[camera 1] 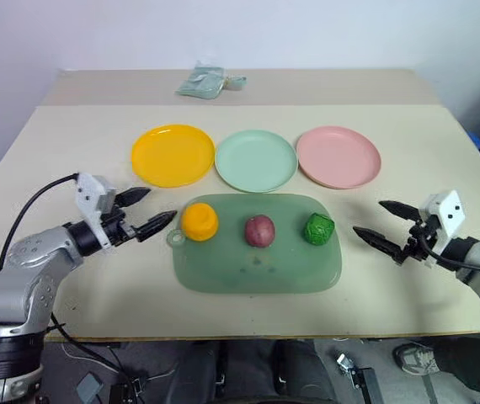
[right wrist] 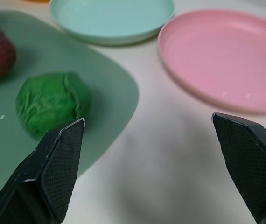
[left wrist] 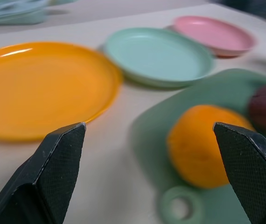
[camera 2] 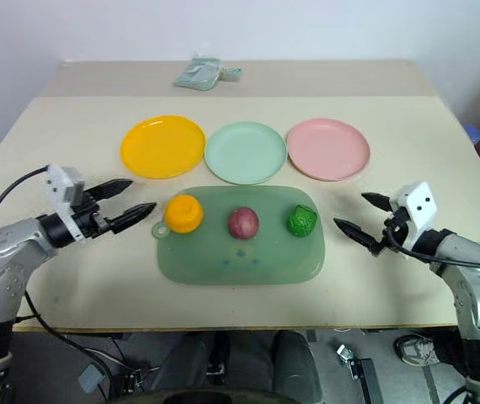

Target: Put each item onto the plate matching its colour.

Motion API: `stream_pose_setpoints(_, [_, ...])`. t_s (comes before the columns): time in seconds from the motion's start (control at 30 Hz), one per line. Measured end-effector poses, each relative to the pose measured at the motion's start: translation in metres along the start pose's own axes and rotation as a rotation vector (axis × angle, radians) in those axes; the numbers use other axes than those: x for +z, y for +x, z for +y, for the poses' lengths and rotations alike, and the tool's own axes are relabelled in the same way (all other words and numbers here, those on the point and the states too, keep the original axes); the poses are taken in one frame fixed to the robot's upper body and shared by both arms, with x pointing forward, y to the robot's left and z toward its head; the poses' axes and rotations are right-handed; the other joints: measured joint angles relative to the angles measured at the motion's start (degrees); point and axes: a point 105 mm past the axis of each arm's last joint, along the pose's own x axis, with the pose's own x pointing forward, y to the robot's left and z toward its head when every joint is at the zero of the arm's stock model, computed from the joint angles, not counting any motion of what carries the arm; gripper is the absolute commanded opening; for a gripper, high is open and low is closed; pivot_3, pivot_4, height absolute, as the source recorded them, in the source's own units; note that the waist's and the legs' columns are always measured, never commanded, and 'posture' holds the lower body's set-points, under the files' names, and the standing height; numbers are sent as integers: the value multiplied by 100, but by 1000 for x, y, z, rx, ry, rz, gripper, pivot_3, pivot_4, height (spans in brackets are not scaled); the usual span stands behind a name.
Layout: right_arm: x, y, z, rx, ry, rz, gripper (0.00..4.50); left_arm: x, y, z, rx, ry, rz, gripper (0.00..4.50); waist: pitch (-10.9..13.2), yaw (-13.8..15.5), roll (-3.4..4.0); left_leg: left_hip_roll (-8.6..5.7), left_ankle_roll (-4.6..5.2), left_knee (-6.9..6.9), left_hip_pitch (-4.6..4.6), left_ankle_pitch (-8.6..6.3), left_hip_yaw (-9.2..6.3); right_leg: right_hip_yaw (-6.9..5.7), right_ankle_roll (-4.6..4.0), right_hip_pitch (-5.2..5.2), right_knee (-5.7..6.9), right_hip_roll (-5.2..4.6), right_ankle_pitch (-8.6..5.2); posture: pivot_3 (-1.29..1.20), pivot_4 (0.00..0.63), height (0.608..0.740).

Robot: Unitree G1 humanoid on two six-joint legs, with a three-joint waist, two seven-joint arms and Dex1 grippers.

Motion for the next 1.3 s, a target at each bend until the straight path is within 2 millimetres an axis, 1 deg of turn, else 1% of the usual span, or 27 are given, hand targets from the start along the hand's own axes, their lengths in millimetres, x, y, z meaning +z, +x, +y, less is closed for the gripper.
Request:
stream_pose_setpoints(0.07, [-7, -4, 8, 40, 30, 20, 4461, 0, 10, -11, -100, 47, 45, 4500, 0, -18, 0, 0, 2, 2, 1, -1, 4, 2, 0, 1, 0, 1, 0, 0, 150, 740])
stream_pose_setpoints(0.13, [-11, -9, 16, 72, 45, 31, 4461, -3, 20, -17, -185, 106, 93, 4500, 0, -18, 1, 2, 2, 3, 2, 0, 4, 1, 0, 0, 2, 6, 0, 0, 150, 740])
stream_pose_setpoints(0.27, [-4, -10, 33, 126, 24, 21, 4461, -14, 33, -15, -258, 160, 163, 4500, -1, -27, 1, 4, 4, 3, 2, -1, 6, 1, 1, -1, 2, 9, -1, 0, 150, 740])
stream_pose_setpoints(0.37, [3, -8, 39, 142, -3, 5, 4461, -24, 40, -11, -271, 189, 221, 4500, 0, -21, 0, 4, 6, 7, 1, -1, 6, 1, 2, 0, 2, 10, -1, 0, 150, 740])
stream_pose_setpoints(0.4, [5, -9, 40, 140, -8, 1, 4500, -27, 42, -10, -269, 194, 230, 3965, 0, -17, 0, 4, 8, 10, 1, -3, 5, 1, 2, 1, 3, 10, -1, 0, 150, 740])
stream_pose_setpoints(0.5, [12, -8, 43, 137, -27, -11, 4500, -26, 48, -7, -264, 207, 212, 3111, 0, -3, -1, 4, 13, 22, -2, -5, 0, 0, 3, 5, 6, 9, -1, 0, 150, 740])
stream_pose_setpoints(0.57, [12, -8, 44, 133, -27, -12, 4500, -26, 50, -6, -252, 197, 199, 3076, 0, -5, -1, 4, 14, 24, -3, -6, -1, 0, 3, 6, 6, 8, -1, 0, 150, 740])
stream_pose_setpoints(0.63, [12, -7, 44, 128, -25, -16, 4500, -23, 52, -1, -207, 171, 164, 3076, 1, -7, -3, 5, 14, 25, -3, -6, -2, 0, 4, 5, 7, 8, -1, 0, 150, 740])
stream_pose_setpoints(0.67, [12, -7, 44, 125, -24, -17, 4500, -19, 54, 5, -166, 152, 129, 3076, 1, -6, -3, 5, 14, 26, -3, -6, -3, 0, 4, 5, 8, 8, -1, 0, 150, 740])
stream_pose_setpoints(0.73, [14, -3, 45, 130, -26, -27, 4500, -3, 59, 25, -46, 133, 54, 3076, 5, -2, -10, 5, 13, 32, -5, -5, -6, -2, 4, 5, 11, 9, -1, 0, 150, 740])
stream_pose_setpoints(0.83, [20, 3, 46, 142, -37, -50, 4500, 19, 64, 66, 179, 163, 32, 3076, 5, -8, -11, 1, 15, 33, -4, -6, -4, -3, 6, 7, 13, 9, 0, 0, 150, 740])
stream_pose_setpoints(0.9, [26, 11, 47, 157, -49, -72, 4500, 26, 68, 103, 373, 144, 65, 3076, 5, 1, -14, -1, 15, 34, -4, -5, -5, -6, 9, 8, 15, 13, 1, 0, 150, 740])
stream_pose_setpoints(0.97, [31, 17, 49, 170, -55, -89, 4500, 28, 71, 122, 480, 102, 81, 3076, 5, -8, -15, -3, 20, 32, -5, -8, -4, -6, 15, 7, 15, 11, -2, 0, 150, 740])
stream_pose_setpoints(1.0, [33, 21, 50, 176, -55, -94, 4500, 25, 75, 129, 516, 62, 91, 3076, 5, -8, -15, -4, 22, 32, -7, -9, -3, -6, 16, 7, 23, 11, -2, 0, 150, 740])
stream_pose_setpoints(1.03, [34, 24, 52, 180, -56, -100, 4500, 21, 77, 132, 531, 42, 106, 3076, 5, -14, -15, -4, 25, 32, -10, -11, -1, -6, 17, 6, 23, 11, -2, 0, 150, 740])
stream_pose_setpoints(1.1, [37, 28, 53, 181, -57, -100, 4500, 6, 81, 135, 543, -3, 145, 4118, 7, -19, -19, -6, 28, 32, -13, -12, 3, -6, 19, 4, 22, 9, -2, 0, 150, 740])
stream_pose_setpoints(1.13, [39, 30, 53, 180, -60, -101, 4500, -1, 82, 136, 546, -17, 162, 4432, 11, -21, -25, -6, 27, 32, -13, -12, 3, -6, 21, 3, 21, 9, -2, 0, 150, 740])
stream_pose_setpoints(1.2, [44, 33, 54, 174, -58, -104, 4500, -10, 80, 138, 555, -32, 179, 4432, 15, -22, -32, -4, 26, 33, -13, -11, 3, -7, 21, 3, 21, 9, -2, 0, 150, 740])
stream_pose_setpoints(1.3, [54, 37, 59, 190, -33, -114, 4500, -3, 76, 142, 566, -12, 142, 4432, 16, -23, -34, -2, 24, 34, -13, -11, 3, -7, 21, 2, 20, 8, -2, 0, 150, 740])
